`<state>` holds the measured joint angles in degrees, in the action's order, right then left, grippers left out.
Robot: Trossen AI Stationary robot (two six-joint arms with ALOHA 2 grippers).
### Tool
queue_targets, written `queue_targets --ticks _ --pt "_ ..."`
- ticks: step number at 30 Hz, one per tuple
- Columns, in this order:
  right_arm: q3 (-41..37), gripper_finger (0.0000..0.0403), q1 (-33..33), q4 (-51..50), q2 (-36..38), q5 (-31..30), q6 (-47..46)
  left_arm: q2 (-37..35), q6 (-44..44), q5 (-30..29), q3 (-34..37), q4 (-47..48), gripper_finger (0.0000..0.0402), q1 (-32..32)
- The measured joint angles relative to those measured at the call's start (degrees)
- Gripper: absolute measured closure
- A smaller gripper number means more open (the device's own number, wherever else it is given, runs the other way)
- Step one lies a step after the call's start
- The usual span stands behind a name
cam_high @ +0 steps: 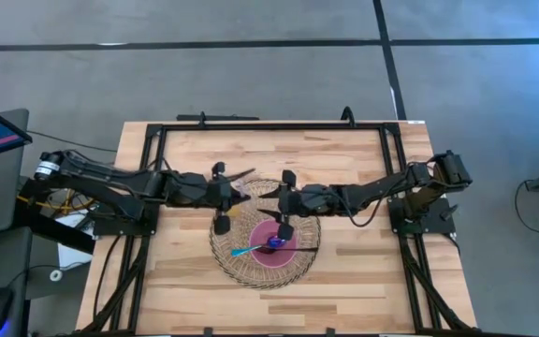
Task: Pick & Place Utensil
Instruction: Put the pink straw into the yellow cup on the brown mat
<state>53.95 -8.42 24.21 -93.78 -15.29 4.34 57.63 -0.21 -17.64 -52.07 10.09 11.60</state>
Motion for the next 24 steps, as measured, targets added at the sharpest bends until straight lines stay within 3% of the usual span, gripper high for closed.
queue_targets --ticks 8,18,24 --pt "0.0 0.0213 -0.2 -1.1 0.0 0.1 -0.4 -6.4 -4.1 -9.5 1.6 10.1 0.0395 -0.1" --pt "0.0 0.0211 0.7 -1.3 0.0 0.2 -0.4 -7.2 -6.6 -11.9 12.4 6.6 0.0390 -2.1" --pt "0.0 0.0214 0.7 -1.3 0.0 0.2 -1.0 -6.3 -6.8 -10.6 13.8 4.1 0.0367 -2.4"
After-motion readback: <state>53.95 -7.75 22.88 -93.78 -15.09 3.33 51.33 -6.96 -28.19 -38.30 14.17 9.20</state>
